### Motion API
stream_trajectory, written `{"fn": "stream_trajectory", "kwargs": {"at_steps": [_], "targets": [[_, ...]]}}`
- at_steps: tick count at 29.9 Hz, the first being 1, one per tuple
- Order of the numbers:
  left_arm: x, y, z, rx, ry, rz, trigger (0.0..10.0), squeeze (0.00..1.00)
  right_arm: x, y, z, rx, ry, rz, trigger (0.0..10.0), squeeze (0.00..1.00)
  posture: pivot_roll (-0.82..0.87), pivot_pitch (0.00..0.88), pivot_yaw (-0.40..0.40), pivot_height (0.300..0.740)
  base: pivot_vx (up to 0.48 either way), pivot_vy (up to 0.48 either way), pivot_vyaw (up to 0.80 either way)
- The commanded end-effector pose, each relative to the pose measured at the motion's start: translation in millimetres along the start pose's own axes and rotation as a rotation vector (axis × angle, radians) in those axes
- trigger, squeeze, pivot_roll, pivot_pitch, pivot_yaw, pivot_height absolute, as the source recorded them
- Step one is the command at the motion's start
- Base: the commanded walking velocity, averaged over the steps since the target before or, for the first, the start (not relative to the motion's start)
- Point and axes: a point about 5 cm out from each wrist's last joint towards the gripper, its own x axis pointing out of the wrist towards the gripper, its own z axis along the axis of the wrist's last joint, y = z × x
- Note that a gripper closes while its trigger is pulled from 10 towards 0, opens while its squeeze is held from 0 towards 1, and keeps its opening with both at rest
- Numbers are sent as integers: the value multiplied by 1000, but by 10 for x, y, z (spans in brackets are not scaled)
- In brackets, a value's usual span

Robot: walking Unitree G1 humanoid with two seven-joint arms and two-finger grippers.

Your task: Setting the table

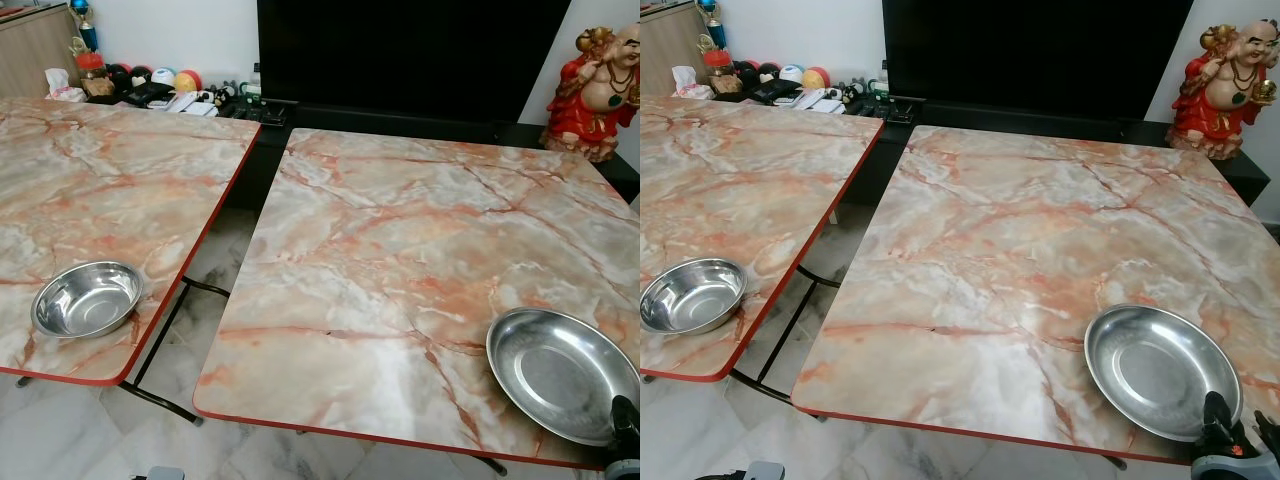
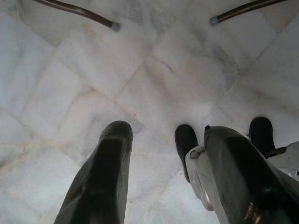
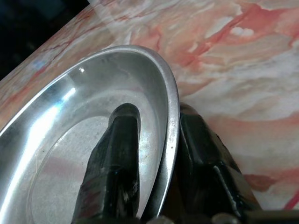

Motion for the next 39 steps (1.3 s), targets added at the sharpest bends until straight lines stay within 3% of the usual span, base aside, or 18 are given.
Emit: {"fn": "stream_trajectory", "kwargs": {"at_steps": [1,6,7,8,22,23,24,25,29,36,38,39], "targets": [[-20,4,-76,13,24,-7,10000,0,9,2,-11,-2,-6,1,10000,0,-44,91,-56,740,0,0,0],[-19,-9,-75,16,22,-12,10000,0,27,36,-87,-3,16,14,10000,0,-43,91,-57,740,0,0,0],[-18,-10,-72,15,21,-12,10000,0,26,45,-96,-7,18,16,10000,157,-43,91,-57,740,0,0,0],[-17,-13,-67,15,20,-13,10000,0,25,56,-106,-13,21,19,10000,247,-43,91,-57,740,0,0,0],[-14,-15,-64,18,22,-15,10000,0,10,11,-141,-29,29,-5,10000,231,-45,91,-58,740,0,0,0],[-15,-15,-66,18,23,-15,10000,0,9,13,-146,-29,31,-3,10000,314,-45,90,-58,740,0,0,0],[-15,-15,-66,17,23,-15,10000,0,10,18,-149,-30,32,0,10000,769,-44,90,-59,740,0,0,0],[-15,-16,-66,17,23,-15,10000,0,8,23,-153,-31,32,2,10000,929,-46,90,-58,740,0,0,0],[-15,-16,-67,17,23,-15,10000,0,-4,25,-164,-28,34,1,10000,961,-47,91,-60,740,0,0,0],[-14,-23,-65,17,23,-16,10000,0,-54,26,-214,-28,46,-5,10000,925,-48,93,-61,740,0,0,0],[-13,-27,-66,18,24,-17,10000,0,-67,24,-218,-24,42,-13,10000,894,-49,92,-62,740,0,0,0],[-13,-28,-66,18,24,-17,10000,0,-72,26,-217,-20,39,-16,10000,800,-49,92,-62,740,0,0,0]]}}
